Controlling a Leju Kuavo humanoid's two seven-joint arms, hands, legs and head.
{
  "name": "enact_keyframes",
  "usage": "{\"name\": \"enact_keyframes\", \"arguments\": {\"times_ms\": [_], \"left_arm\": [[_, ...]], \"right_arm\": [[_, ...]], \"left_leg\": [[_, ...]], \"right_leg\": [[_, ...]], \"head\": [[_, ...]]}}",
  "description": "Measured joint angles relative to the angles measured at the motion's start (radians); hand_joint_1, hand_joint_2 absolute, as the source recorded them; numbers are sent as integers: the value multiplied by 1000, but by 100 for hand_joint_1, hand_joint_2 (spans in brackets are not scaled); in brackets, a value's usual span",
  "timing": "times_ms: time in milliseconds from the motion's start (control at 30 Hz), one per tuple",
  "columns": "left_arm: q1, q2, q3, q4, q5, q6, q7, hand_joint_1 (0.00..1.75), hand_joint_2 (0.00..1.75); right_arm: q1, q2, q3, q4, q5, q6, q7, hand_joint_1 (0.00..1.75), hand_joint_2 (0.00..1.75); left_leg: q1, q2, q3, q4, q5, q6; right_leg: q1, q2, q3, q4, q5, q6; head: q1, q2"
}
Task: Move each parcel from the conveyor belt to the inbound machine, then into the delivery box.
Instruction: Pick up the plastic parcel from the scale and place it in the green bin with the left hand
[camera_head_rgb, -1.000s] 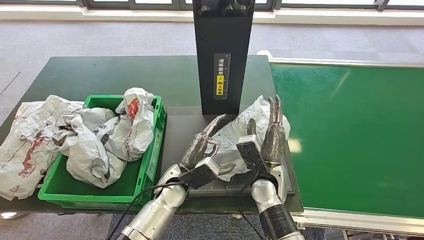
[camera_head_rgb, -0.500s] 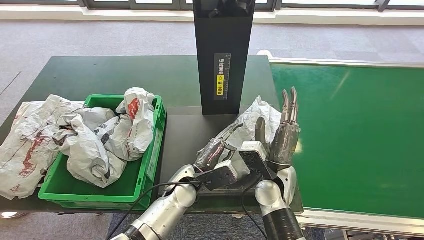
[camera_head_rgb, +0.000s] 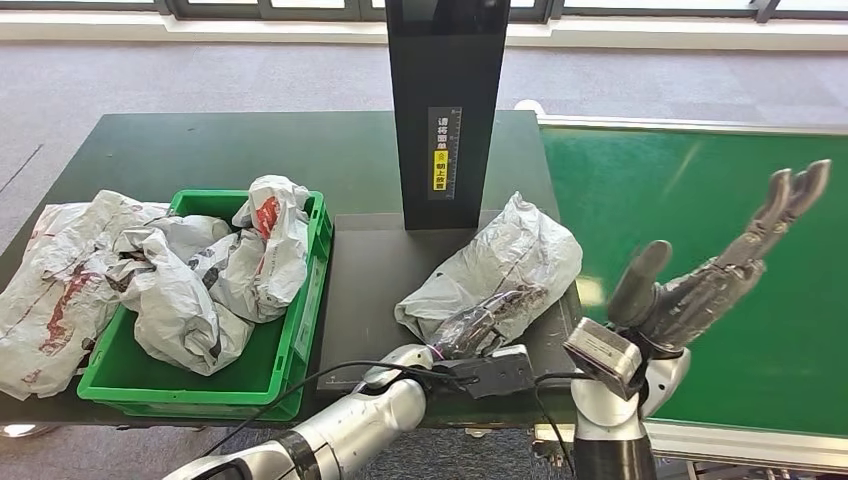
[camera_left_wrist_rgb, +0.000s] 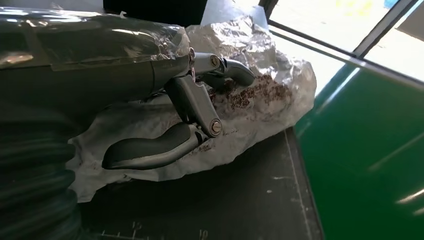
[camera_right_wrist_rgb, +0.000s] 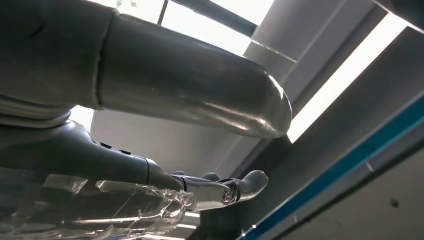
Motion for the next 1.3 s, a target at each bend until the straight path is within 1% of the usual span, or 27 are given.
{"name": "enact_keyframes", "arguments": {"times_ms": [33, 67, 167, 200, 300, 467, 633, 867, 1100, 1167, 1200, 1233, 1300], "left_arm": [[-7, 0, -19, 12, -5, 3, 18, 0, 175], [-14, 0, -37, 25, -14, 8, 41, 11, 175], [-33, 0, -98, 59, -52, 38, 117, 142, 175], [-39, 0, -117, 70, -70, 52, 145, 175, 175], [-59, 0, -172, 103, -124, 97, 226, 175, 175], [-82, 0, -225, 135, -150, 120, 262, 175, 175], [-98, 0, -267, 152, -202, 142, 339, 175, 175], [-106, 0, -300, 170, -264, 182, 400, 175, 175], [-109, 0, -334, 185, -368, 290, 504, 175, 175], [-110, 1, -342, 181, -464, 350, 574, 175, 175], [-106, 7, -341, 163, -556, 381, 619, 175, 175], [-99, 16, -328, 127, -684, 407, 659, 175, 175], [-71, 40, -263, 30, -964, 430, 699, 175, 175]], "right_arm": [[2, 0, 0, -21, 2, 0, 0, 0, 0], [5, 0, 0, -42, 5, 0, 0, 0, 0], [11, 0, 0, -93, 19, 0, 0, 0, 0], [13, 0, 0, -106, 24, 0, 0, 0, 0], [17, 0, 1, -139, 37, 1, 0, 0, 0], [21, -1, 1, -166, 43, 2, 0, 0, 0], [23, -1, 5, -182, 57, 2, 0, 0, 0], [24, -1, 11, -188, 66, 2, 0, 0, 0], [25, -1, 12, -191, 71, 2, 0, 0, 0], [27, -1, 13, -193, 70, 2, 0, 0, 0], [28, -1, 13, -194, 68, 2, 0, 0, 0], [29, -1, 13, -195, 66, 2, 0, 0, 0], [30, -1, 13, -196, 63, 2, 0, 0, 0]], "left_leg": [[0, 0, 0, 0, 0, 0], [0, 0, 0, 0, 0, 0], [0, 0, 0, 0, 0, 0], [0, 0, 0, 0, 0, 0], [0, 0, 0, 0, 0, 0], [0, 0, 0, 0, 0, 0], [0, 0, 1, 0, 0, 0], [0, 0, 1, 0, 0, 0], [0, 0, 1, 0, 0, 0], [0, 0, 1, 0, 0, 0], [0, 0, 1, 0, 0, 0], [0, 0, 1, 0, 0, 0], [0, 0, 1, 0, 0, 0]], "right_leg": [[0, 0, 0, 0, 0, 0], [0, 0, 0, 0, 0, 0], [0, 0, 0, 0, 0, 0], [0, 0, 0, 0, 0, 0], [0, 0, 0, 0, 0, 0], [0, 0, 1, 0, 0, 0], [0, 0, 1, 0, 0, 0], [0, 0, 1, 0, 0, 0], [0, 0, 1, 0, 0, 0], [0, 0, 1, 0, 0, 0], [0, 0, 1, 0, 0, 0], [0, 0, 1, 0, 0, 0], [0, 0, 1, 0, 0, 0]], "head": [[0, 0], [0, 0], [0, 0], [0, 0], [0, 0], [0, 0], [0, 0], [0, 0], [0, 0], [0, 0], [0, 0], [0, 0], [0, 0]]}}
